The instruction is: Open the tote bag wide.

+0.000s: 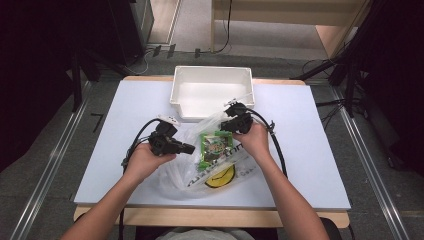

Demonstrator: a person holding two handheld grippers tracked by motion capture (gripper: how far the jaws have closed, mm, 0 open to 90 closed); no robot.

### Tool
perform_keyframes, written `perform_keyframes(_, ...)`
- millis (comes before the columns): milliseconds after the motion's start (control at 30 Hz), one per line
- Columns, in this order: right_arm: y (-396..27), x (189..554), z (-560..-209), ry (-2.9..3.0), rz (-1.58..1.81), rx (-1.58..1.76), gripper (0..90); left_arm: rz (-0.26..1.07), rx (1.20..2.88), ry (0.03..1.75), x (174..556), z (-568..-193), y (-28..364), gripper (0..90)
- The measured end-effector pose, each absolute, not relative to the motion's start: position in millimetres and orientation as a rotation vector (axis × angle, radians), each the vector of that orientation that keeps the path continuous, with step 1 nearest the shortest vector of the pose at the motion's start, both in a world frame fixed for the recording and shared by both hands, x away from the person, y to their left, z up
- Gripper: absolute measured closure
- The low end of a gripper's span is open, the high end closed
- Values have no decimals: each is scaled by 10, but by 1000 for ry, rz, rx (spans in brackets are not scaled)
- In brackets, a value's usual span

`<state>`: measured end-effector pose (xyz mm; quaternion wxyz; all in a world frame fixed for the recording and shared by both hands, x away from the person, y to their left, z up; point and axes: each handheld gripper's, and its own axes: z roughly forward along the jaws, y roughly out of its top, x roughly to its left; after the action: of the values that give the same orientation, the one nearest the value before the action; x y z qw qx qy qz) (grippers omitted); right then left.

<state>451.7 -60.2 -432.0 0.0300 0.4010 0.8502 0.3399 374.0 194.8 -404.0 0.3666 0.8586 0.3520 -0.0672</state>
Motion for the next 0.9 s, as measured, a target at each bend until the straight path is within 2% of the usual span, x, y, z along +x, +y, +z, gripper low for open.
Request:
perform_keyframes(200, -750, 4313, -4201, 2602, 1095, 1211, 779, -156, 2211, 913, 3927, -4016, 1832, 896)
perform_keyframes(433, -949, 4088, -4156, 2573, 1126, 1195, 897, -139, 2243, 890, 4143, -3981, 1622, 900)
perform_keyframes(900, -1086, 3780, -4191, 2561, 1123, 1178, 900, -134, 2262, 899, 4576, -4075, 1307, 900)
